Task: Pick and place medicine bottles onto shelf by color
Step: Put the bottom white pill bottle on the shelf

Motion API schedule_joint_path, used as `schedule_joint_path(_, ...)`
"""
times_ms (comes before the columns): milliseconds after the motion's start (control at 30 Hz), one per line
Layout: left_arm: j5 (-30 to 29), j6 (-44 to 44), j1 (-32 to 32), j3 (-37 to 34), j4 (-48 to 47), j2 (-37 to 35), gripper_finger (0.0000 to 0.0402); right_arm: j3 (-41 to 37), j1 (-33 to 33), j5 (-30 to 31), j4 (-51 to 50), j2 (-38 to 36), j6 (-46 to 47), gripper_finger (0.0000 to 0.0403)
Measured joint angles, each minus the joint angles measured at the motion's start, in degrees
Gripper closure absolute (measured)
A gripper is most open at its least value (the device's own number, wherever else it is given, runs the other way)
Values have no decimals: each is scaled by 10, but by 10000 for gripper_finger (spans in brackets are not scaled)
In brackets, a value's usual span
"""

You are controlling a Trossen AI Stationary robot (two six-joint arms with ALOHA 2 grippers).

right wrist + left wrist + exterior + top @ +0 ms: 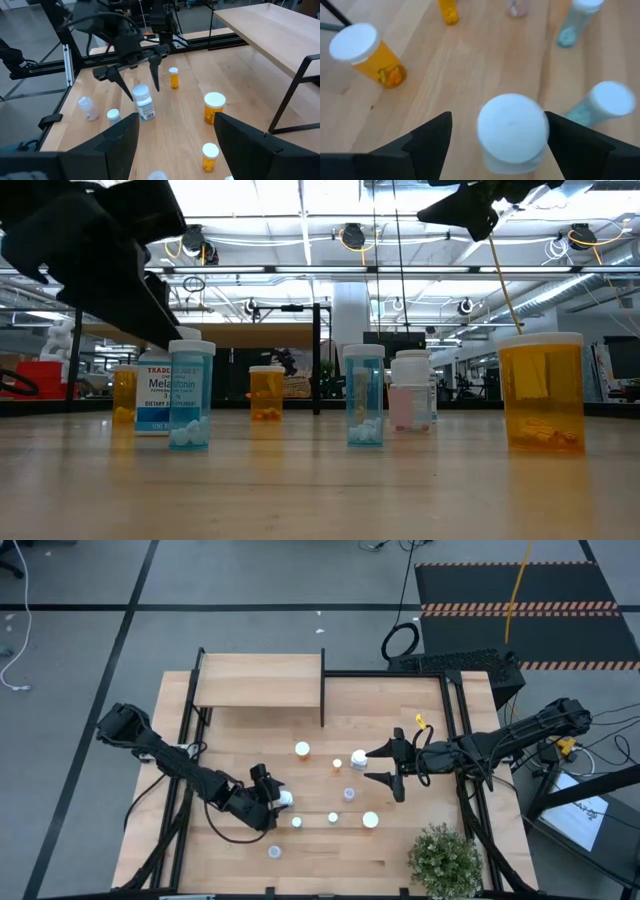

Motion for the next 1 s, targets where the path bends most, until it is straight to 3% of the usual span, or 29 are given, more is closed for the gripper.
schedule_joint_path(133,1,3,0,0,20,26,110,0,0,0,-2,0,0,149)
schedule_joint_path(500,14,26,-3,1,40,24,214,0,0,-1,-6,0,-2,149)
schedule_joint_path(833,26,69,-9,2,29,0,197,0,0,-1,-6,0,-2,149)
schedule_joint_path(1000,55,129,-11,2,24,-6,214,0,0,-1,-7,0,-2,149)
